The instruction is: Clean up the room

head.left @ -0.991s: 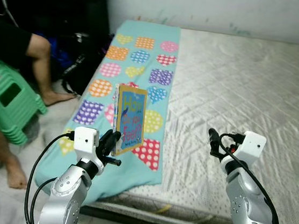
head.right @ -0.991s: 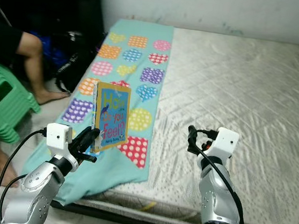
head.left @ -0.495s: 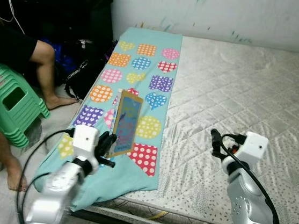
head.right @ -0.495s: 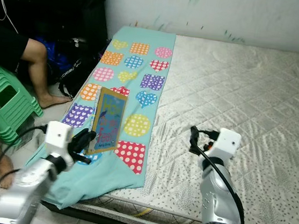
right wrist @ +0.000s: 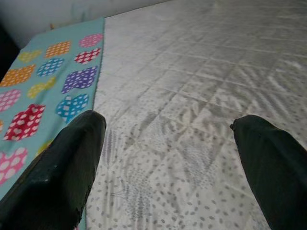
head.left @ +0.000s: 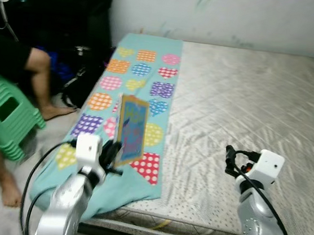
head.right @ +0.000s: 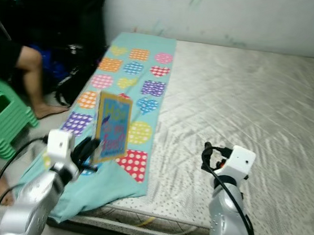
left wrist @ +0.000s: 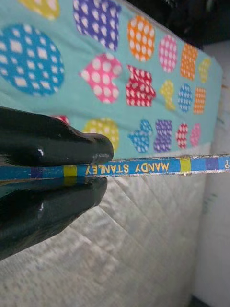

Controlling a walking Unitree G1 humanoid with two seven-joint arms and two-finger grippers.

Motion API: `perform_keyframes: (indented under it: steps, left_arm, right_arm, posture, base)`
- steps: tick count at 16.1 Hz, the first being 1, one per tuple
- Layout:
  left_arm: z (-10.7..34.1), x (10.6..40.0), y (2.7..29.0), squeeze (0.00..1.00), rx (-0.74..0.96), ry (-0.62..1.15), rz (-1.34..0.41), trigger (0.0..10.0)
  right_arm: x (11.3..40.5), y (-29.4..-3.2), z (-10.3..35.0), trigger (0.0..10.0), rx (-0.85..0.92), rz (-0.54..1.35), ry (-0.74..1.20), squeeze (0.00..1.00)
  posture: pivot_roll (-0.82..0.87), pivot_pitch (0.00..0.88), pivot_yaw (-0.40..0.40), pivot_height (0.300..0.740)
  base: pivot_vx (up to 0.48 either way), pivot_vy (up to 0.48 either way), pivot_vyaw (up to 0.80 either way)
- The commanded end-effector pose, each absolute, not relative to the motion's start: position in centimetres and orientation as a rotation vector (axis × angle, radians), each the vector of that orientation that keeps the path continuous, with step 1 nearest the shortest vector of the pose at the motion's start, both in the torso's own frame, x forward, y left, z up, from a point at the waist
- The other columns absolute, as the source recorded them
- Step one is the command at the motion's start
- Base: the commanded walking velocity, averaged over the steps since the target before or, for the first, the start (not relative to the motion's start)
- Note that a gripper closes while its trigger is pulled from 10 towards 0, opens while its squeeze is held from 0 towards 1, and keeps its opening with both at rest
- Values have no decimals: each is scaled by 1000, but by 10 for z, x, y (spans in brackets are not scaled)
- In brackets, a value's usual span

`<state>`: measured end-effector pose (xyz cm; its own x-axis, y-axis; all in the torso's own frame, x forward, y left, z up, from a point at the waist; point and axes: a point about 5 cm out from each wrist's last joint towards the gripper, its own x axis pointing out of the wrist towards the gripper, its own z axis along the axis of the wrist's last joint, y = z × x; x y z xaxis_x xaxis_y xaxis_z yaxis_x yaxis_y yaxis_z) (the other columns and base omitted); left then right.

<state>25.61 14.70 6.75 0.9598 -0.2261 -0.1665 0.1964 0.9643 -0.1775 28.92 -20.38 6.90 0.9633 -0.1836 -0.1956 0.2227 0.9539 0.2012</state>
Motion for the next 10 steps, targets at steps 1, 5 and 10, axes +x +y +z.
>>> perform_keyframes:
  steps: [1, 5, 10]
  left_arm:
    - [82, 260, 150, 0, -134, 110, -188, 10000]
    - [81, 263, 160, 0, -207, 110, -159, 10000]
    - [83, 266, 157, 0, -206, 110, -173, 10000]
  right_arm:
    - [292, -206, 71, 10000, 221, -223, 168, 0]
    - [298, -198, 75, 10000, 225, -205, 143, 0]
    - [295, -193, 71, 10000, 219, -183, 152, 0]
  posture:
    - [-124, 0, 36, 740]
    - [-110, 0, 32, 740]
    - [-106, 0, 26, 740]
  base:
    - [0, 0, -800]
    - [0, 0, -745]
    - [0, 0, 0]
